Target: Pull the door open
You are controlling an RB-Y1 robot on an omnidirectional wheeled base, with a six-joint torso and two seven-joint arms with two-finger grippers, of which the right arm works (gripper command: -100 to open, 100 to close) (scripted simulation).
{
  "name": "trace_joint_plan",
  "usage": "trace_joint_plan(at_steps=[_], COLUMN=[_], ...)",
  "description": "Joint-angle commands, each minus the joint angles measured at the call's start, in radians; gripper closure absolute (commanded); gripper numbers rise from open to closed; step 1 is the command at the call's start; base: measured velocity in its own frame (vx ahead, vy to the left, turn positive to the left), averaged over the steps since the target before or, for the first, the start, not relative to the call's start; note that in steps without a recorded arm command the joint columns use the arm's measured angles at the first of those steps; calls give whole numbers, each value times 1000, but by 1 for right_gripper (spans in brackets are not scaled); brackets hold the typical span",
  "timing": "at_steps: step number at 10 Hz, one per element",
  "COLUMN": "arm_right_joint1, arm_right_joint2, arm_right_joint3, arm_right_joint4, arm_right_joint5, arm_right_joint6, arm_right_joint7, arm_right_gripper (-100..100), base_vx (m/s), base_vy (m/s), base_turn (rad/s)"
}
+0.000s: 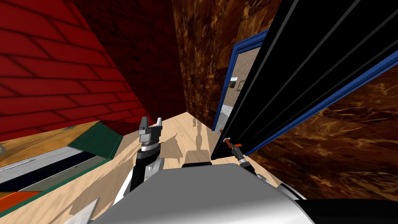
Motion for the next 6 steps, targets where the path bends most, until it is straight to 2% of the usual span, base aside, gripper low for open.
trace_joint_plan(at_steps=[1, 6], arm_right_joint1=[17, 35], arm_right_joint2=[-8, -20], arm_right_joint3=[2, 14], arm_right_joint4=[-7, 18], arm_right_joint5=[-4, -11], arm_right_joint6=[-11, -58], arm_right_joint7=[-2, -13], arm_right_gripper=[100, 100], base_vx=[-205, -194], base_vy=[-71, -79], base_turn=[193, 161])
